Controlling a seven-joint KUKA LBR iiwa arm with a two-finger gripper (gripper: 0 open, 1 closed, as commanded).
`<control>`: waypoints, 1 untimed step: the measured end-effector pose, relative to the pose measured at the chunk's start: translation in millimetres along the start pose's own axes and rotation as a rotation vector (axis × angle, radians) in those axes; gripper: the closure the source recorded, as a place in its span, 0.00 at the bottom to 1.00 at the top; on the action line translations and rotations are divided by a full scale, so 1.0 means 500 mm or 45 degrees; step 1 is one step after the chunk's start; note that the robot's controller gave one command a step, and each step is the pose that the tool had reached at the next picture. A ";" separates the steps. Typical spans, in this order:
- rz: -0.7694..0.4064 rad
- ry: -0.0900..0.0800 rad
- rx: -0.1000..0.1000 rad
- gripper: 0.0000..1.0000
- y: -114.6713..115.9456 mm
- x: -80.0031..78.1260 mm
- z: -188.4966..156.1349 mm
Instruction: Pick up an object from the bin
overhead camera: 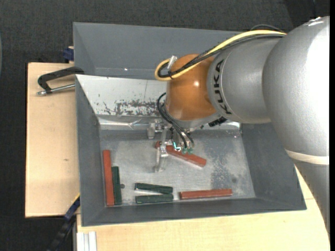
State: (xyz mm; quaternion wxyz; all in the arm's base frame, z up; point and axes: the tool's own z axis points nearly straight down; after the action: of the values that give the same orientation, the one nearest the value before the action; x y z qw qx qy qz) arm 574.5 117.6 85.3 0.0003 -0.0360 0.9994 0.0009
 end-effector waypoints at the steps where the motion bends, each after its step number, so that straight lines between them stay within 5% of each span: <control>1: 0.000 0.000 0.000 0.00 0.000 0.000 0.000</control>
Offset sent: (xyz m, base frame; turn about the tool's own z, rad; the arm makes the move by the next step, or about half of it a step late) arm 0.0000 0.0000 0.0000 0.0000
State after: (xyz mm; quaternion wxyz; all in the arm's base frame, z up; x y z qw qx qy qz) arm 574.5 117.7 85.3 0.0003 -0.0360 0.9993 0.0009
